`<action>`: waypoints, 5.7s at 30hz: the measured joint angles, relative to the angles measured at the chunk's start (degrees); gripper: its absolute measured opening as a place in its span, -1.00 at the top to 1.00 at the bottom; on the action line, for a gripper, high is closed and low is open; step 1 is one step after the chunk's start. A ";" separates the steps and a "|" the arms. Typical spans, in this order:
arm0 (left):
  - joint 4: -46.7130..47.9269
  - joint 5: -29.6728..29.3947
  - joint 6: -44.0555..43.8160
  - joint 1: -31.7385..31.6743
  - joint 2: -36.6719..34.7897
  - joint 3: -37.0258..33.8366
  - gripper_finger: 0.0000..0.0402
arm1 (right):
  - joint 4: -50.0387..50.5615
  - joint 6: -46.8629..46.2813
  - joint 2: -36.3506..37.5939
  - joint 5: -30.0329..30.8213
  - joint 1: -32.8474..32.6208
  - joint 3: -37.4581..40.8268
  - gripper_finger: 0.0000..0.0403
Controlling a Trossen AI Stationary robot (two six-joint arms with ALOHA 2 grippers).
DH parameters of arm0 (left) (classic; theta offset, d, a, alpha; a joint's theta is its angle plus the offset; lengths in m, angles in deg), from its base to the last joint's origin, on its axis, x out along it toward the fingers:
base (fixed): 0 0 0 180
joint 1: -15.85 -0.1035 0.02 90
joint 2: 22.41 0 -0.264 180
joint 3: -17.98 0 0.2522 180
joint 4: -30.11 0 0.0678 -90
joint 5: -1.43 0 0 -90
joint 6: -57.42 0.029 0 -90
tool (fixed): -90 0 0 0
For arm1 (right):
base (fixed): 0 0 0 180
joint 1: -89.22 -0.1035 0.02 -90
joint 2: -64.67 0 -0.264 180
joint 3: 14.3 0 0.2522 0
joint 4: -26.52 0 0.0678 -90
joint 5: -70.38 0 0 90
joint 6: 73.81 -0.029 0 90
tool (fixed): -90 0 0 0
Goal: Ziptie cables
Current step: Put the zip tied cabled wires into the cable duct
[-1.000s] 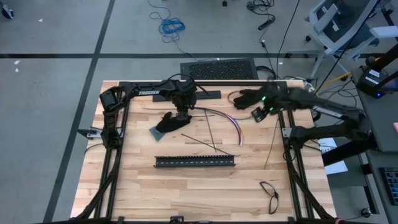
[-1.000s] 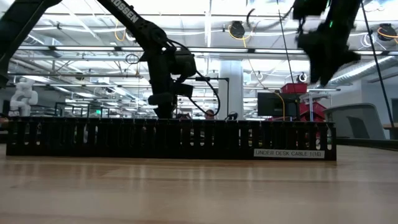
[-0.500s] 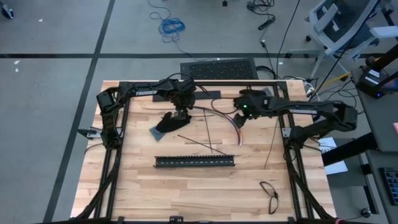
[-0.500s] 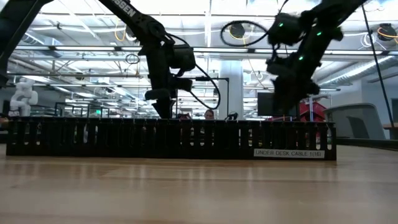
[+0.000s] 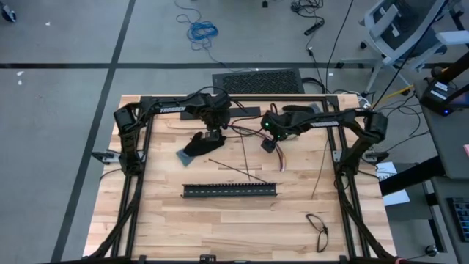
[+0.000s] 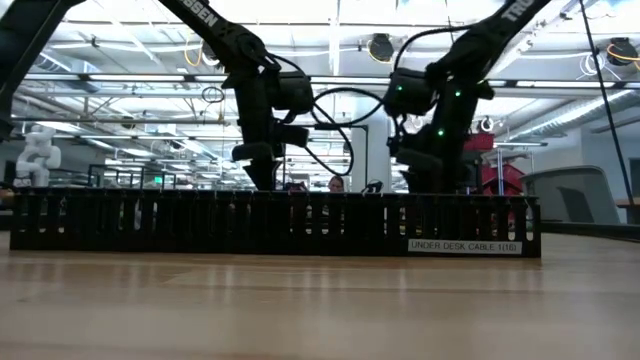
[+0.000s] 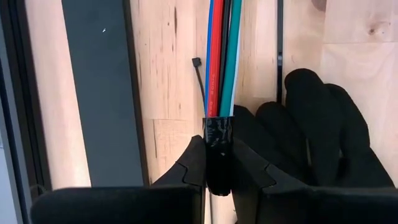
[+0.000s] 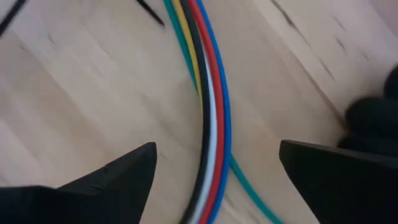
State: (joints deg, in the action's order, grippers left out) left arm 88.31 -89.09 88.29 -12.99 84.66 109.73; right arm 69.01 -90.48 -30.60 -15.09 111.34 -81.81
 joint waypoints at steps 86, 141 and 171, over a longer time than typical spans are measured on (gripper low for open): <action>2.71 -10.49 2.47 -1.07 -0.55 3.10 0.78 | 12.29 -4.91 -7.20 -1.90 -5.76 1.08 0.39; -4.42 -23.19 12.95 -1.63 -15.28 8.17 0.83 | 24.89 1.63 18.21 14.34 1.29 -3.86 1.00; 12.07 -28.78 -26.33 26.15 -20.28 42.14 0.86 | 37.48 -5.81 32.86 20.28 -12.65 -16.99 1.00</action>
State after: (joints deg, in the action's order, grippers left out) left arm 100.38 -117.87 61.96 13.16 64.37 151.88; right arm 106.50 -96.29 2.26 5.19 98.68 -98.80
